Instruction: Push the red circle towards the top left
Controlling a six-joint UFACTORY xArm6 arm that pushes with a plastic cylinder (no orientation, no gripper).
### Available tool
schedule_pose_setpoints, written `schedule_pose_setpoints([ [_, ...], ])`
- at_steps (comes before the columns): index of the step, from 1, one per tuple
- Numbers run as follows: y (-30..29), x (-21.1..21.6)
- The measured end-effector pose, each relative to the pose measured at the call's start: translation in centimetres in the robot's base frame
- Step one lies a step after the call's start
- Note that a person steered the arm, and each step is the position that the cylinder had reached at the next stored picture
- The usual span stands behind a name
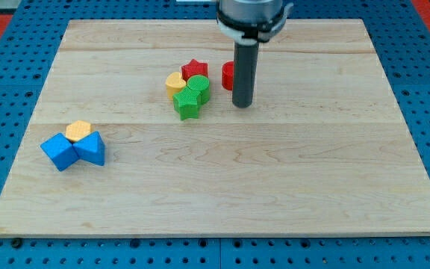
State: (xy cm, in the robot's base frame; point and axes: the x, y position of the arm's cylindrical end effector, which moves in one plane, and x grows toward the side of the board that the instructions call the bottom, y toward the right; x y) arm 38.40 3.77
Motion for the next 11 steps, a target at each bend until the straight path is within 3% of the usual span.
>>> schedule_pose_setpoints([
  [1,-0.9,-3.6],
  [3,-0.1,-4.9],
  [4,-0.7,-7.5],
  [6,-7.0,-8.1],
  [8,-6.5,-8.2],
  [9,-3.3,-8.8],
  [10,-4.1,-12.4],
  [11,-9.8,-13.5],
])
